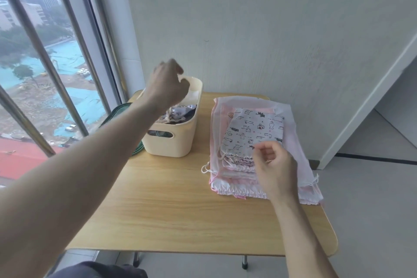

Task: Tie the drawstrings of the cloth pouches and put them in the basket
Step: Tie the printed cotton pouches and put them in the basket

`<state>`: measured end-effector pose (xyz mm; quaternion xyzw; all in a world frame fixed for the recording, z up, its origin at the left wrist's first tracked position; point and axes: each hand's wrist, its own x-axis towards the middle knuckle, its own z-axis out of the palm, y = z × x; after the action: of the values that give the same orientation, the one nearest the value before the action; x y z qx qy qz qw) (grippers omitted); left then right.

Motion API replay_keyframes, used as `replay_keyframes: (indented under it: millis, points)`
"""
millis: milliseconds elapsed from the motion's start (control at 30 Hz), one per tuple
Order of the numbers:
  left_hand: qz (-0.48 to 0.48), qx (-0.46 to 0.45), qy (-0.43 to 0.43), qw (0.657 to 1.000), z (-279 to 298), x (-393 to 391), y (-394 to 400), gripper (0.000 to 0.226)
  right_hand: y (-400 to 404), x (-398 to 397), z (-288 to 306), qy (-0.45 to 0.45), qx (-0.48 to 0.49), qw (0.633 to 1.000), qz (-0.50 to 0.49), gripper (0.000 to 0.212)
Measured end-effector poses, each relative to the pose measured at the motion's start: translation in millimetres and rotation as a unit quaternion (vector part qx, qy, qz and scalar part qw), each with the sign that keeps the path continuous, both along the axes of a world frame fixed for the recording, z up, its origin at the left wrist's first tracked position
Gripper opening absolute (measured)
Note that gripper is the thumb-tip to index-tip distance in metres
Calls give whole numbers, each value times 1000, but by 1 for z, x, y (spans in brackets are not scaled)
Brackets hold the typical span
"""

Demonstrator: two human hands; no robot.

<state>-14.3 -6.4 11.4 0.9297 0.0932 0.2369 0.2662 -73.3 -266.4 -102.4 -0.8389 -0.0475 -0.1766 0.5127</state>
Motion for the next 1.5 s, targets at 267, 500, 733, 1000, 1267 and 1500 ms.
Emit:
replay_keyframes:
  millis: [267, 500, 733, 1000, 1267, 1500]
  points:
    - [-265, 73, -42, 960, -57, -34, -88, 40, -34, 16, -8, 53, -98, 993, -45, 21]
    - [-243, 160, 239, 927, -125, -28, -104, 52, -44, 22, -21, 141, -207, 968, -18, 31]
    - [-212, 175, 79, 958, -134, -23, -87, 20, -40, 22, -20, 44, -136, 988, -59, 8]
    - [-164, 45, -170, 971, -110, -57, -69, 16, -21, 15, -8, -203, -93, 974, -39, 12]
    - [-154, -123, 1, 980, -136, -99, -45, 13, -17, 4, -21, 8, -48, 994, 99, 34]
    - [-201, -77, 89, 972, -144, -100, -10, 21, -17, -1, -23, 42, -34, 991, 120, 37]
